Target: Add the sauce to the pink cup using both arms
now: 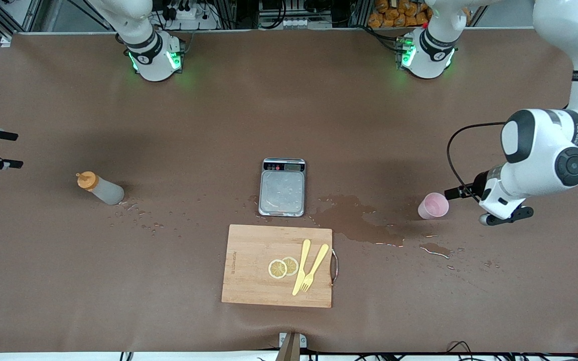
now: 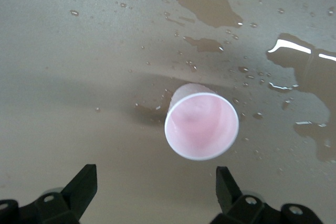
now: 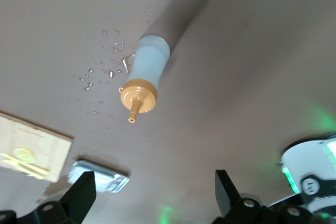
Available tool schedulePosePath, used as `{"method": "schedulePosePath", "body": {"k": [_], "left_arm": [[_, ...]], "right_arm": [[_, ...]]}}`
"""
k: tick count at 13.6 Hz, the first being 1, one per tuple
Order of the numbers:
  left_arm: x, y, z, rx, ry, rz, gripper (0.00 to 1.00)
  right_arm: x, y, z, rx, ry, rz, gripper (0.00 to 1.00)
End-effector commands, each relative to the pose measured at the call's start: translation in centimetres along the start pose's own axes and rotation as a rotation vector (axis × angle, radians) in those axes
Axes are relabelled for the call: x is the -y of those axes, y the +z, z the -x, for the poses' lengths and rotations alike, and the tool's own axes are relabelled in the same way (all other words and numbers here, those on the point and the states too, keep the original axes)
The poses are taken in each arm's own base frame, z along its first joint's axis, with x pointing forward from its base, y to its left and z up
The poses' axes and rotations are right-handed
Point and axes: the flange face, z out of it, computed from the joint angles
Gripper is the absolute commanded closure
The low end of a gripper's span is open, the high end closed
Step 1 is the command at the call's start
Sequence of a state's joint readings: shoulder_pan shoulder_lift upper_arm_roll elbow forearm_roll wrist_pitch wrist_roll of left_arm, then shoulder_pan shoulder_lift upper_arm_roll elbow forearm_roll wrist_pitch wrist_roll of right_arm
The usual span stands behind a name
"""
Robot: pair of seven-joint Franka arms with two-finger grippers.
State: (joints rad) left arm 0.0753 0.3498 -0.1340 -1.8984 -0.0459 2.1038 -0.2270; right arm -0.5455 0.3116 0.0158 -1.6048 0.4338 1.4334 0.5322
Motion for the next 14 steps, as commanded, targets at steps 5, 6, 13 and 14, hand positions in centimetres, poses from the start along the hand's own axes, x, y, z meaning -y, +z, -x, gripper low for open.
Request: {"method": "schedulePosePath", "body": {"k": [5,6,13,14], "left_arm": [[-0.1,4.2,-0.4,-0.067,0.031,-0.002,0.00],[-0.2,4.7,-0.6,-0.072,0.032,0.001,0.00],[-0.6,6.4,-1.0,-0.080,0.036,0.008,0.00],[-0.6,6.7,-1.0,-0.078,0.036,0.008,0.00]], "right_arm": [[-4.6,8.0,-11.5,0.397,0.212,-0.235,0.00],[-5.1,9.8,-12.9,0.467,0.235,-0.258,0.00],[-6.3,17.1,-17.1,0.606,0.306,-0.283,0.00],[-6.4,17.8,-17.8,0.613,0.305,-0.286,0.00]]}}
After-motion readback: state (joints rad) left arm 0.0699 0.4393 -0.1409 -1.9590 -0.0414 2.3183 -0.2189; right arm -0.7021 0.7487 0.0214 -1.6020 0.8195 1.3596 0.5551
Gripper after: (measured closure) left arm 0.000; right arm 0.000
